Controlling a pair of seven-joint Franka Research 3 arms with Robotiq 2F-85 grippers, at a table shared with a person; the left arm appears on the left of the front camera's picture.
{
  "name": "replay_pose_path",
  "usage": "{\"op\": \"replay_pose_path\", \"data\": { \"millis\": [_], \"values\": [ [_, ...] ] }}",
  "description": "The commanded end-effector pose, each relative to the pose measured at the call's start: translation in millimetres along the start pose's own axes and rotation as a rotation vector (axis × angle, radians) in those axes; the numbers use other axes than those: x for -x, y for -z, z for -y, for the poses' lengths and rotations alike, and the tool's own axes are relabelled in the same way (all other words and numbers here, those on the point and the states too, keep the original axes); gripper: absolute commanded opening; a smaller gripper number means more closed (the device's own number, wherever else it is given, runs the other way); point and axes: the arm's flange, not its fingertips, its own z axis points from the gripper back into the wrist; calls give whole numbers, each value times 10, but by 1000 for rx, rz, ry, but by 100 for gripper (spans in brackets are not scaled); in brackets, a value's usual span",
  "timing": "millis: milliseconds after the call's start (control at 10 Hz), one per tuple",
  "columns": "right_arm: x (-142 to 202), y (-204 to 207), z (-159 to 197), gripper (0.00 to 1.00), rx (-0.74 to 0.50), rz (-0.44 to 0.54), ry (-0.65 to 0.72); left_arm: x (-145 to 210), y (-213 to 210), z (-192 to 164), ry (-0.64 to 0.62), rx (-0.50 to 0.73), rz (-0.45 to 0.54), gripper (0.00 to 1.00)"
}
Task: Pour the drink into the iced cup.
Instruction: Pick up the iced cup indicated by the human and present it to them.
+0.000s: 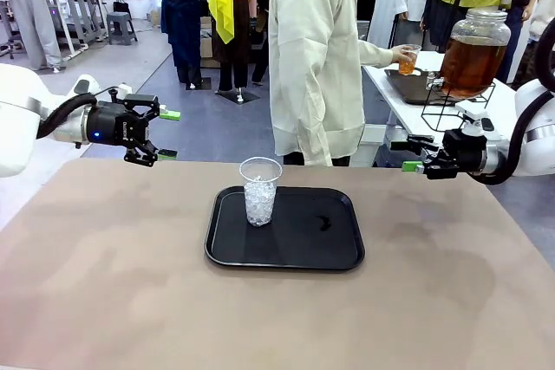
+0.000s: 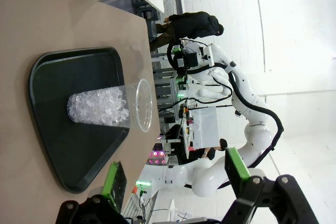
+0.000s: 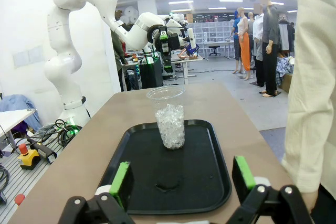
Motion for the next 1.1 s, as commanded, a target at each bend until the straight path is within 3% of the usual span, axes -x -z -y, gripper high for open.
{"op": "replay_pose_path", "data": {
  "millis": [0, 1000],
  "values": [
    [-40, 17, -3, 100, -1, -3, -6, 0, -4, 12, 3, -1, 1, 100],
    [-40, 17, -3, 100, -1, -3, -6, 0, -4, 12, 3, -1, 1, 100]
  ]
}}
